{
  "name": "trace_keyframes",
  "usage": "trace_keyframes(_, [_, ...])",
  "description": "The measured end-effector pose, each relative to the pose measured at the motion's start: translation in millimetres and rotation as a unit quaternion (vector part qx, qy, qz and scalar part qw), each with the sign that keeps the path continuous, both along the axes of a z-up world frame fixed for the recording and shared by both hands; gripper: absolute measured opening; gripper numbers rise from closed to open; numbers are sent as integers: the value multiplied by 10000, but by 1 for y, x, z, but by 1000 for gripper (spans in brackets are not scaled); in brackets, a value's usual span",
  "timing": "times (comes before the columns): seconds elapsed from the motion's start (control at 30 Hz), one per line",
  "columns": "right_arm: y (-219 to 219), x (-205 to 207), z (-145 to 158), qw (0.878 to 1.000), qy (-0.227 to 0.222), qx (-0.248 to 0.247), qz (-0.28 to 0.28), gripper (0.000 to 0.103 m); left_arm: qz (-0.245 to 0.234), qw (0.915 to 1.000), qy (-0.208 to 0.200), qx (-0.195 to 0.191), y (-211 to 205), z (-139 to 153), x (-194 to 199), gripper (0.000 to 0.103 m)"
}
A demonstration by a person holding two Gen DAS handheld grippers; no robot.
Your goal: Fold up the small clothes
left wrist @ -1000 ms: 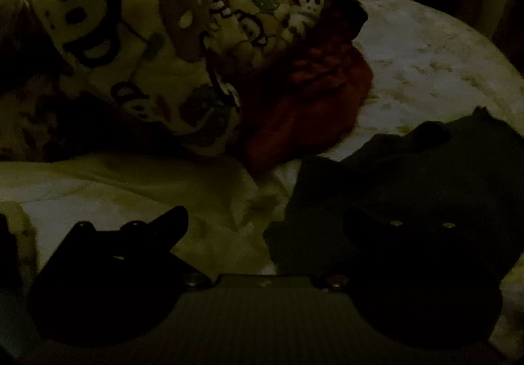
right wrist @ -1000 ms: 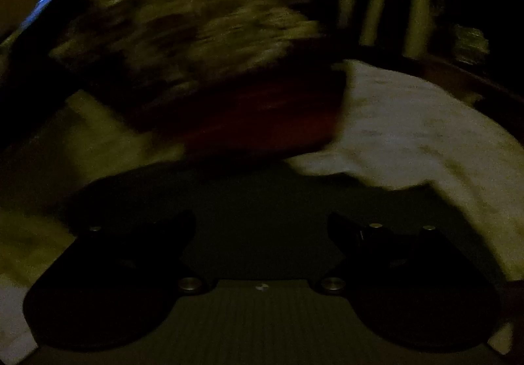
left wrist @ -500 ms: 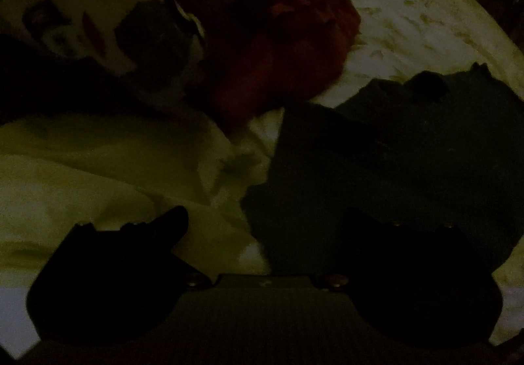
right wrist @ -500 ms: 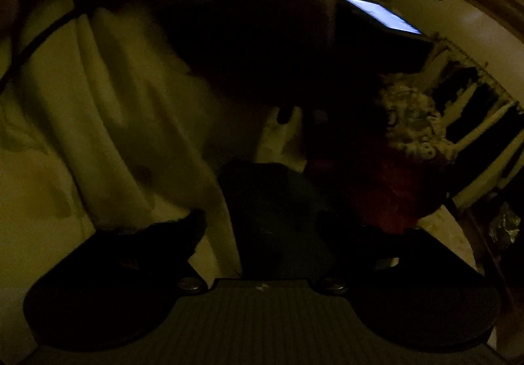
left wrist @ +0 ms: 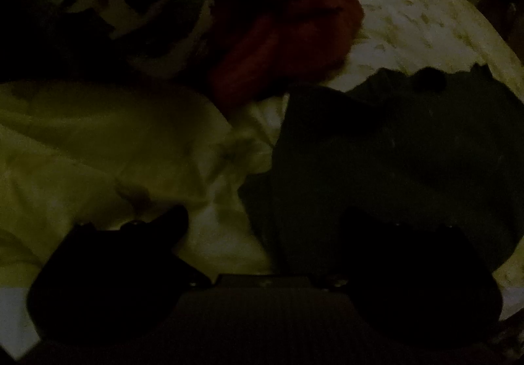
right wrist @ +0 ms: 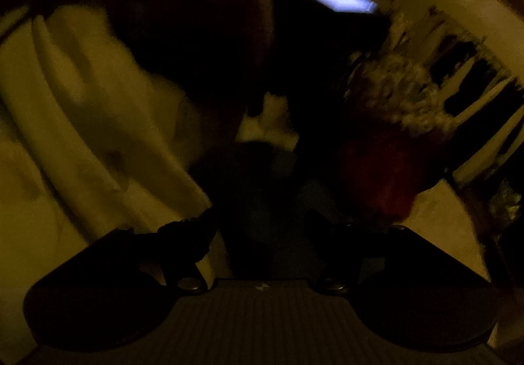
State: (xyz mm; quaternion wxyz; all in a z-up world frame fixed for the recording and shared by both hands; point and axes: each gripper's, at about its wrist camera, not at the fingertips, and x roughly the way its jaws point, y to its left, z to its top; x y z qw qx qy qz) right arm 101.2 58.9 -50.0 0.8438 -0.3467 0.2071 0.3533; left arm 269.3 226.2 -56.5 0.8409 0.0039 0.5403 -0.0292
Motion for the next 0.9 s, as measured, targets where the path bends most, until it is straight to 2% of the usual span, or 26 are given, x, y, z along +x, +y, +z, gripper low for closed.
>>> trace_keyframes(0.07, [6,-1,-7,9999,77,-27,106,90,55,9999,44,-149,3,1,4,103])
trace_keyframes(0.2, [23,-4,-18,9989,-331,-298,174,90,113,9988,253,-399,3,-3,18,103])
trace_keyframes(0.27, [24,3,-18,9996,-195,-199,70,84,186,9967,391,-681,4,-10,26,103])
trace_keyframes(0.3, [23,7,-17,9999,-79,-90,-10,75,257,9942,496,-917,6,-16,30,103])
trace_keyframes(0.33, [21,10,-17,10000,25,19,-94,69,272,9912,605,-1145,8,-21,34,103])
trace_keyframes(0.37, [20,10,-17,9999,70,82,-134,68,314,9875,733,-1359,11,-28,38,103])
trace_keyframes(0.43, [19,6,-18,9998,17,91,-152,68,446,9853,872,-1397,15,-40,41,103])
trace_keyframes(0.5, [19,3,-19,9998,-35,83,-157,68,425,9785,1012,-1744,18,-50,43,103])
trace_keyframes(0.57, [19,2,-19,9998,-17,106,-169,68,458,9746,1087,-1902,20,-57,46,102])
trace_keyframes(0.63, [21,3,-20,9998,-33,91,-173,69,505,9734,1170,-1902,21,-63,47,87])
trace_keyframes(0.77, [21,2,-22,9997,-14,105,-209,69,624,9678,1212,-2118,26,-65,44,68])
trace_keyframes(0.9, [20,4,-23,9994,111,205,-262,68,571,9683,1055,-2189,22,-61,39,48])
